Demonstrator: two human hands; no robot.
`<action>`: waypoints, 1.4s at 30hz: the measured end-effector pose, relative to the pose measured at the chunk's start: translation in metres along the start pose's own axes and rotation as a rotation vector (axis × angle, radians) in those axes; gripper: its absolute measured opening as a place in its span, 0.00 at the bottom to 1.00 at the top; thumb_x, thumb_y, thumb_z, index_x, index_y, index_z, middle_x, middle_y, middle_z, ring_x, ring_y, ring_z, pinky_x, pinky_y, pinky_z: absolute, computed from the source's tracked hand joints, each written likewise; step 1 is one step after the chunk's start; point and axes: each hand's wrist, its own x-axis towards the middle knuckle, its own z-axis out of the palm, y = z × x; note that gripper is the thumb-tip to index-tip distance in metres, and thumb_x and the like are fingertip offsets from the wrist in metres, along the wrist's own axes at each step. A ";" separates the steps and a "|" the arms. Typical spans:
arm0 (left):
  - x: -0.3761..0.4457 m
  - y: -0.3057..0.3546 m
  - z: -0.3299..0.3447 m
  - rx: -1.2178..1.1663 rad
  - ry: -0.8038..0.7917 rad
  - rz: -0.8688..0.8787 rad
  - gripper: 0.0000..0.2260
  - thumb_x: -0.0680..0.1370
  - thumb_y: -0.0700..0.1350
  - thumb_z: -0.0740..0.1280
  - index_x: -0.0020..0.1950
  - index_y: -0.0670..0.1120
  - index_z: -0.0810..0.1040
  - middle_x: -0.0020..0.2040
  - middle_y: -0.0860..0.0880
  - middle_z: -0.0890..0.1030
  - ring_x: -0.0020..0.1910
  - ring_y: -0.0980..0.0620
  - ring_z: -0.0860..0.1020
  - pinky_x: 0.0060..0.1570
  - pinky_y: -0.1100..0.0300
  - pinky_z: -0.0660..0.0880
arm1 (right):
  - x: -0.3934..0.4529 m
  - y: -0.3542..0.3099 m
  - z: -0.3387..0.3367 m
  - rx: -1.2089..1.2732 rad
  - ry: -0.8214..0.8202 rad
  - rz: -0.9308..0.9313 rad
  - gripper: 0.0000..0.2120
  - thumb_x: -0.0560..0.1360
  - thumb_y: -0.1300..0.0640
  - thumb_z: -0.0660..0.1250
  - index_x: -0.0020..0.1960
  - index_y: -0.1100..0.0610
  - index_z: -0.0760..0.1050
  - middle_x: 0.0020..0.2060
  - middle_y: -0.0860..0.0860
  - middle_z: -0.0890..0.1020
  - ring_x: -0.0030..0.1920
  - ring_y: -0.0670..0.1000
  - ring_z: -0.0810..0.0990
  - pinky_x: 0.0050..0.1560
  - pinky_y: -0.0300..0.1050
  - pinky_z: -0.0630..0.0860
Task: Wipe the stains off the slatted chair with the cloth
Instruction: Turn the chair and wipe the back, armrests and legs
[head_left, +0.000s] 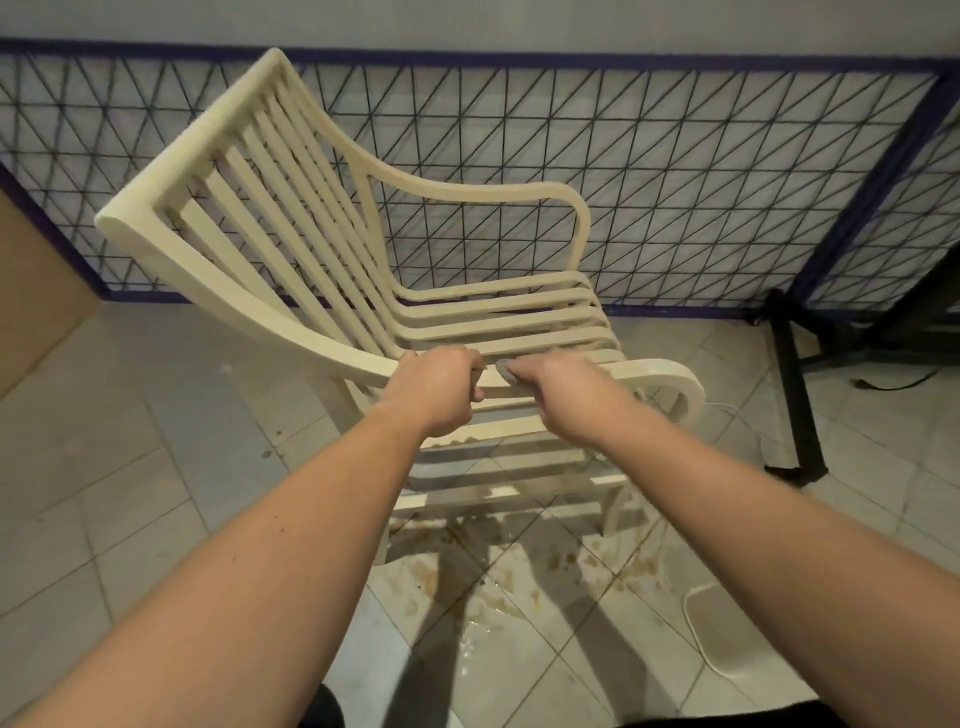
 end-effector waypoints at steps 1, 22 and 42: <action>0.000 0.000 0.000 -0.001 -0.002 0.001 0.07 0.77 0.38 0.66 0.49 0.50 0.78 0.39 0.58 0.74 0.47 0.51 0.73 0.48 0.52 0.63 | -0.009 0.000 0.013 -0.032 0.027 -0.005 0.24 0.69 0.71 0.60 0.57 0.46 0.73 0.51 0.49 0.81 0.50 0.56 0.80 0.47 0.54 0.80; -0.003 0.003 0.002 0.033 0.011 0.006 0.15 0.80 0.42 0.65 0.35 0.50 0.67 0.37 0.55 0.71 0.43 0.48 0.73 0.48 0.51 0.63 | -0.073 0.015 0.039 0.188 0.288 0.063 0.25 0.72 0.71 0.64 0.67 0.55 0.77 0.62 0.49 0.81 0.63 0.50 0.77 0.71 0.49 0.70; -0.004 0.006 -0.002 0.032 -0.013 0.003 0.15 0.81 0.44 0.65 0.35 0.49 0.66 0.40 0.54 0.73 0.41 0.48 0.72 0.49 0.51 0.63 | -0.087 0.024 0.053 0.392 0.439 0.222 0.28 0.76 0.71 0.62 0.73 0.53 0.70 0.70 0.47 0.73 0.72 0.46 0.69 0.77 0.47 0.60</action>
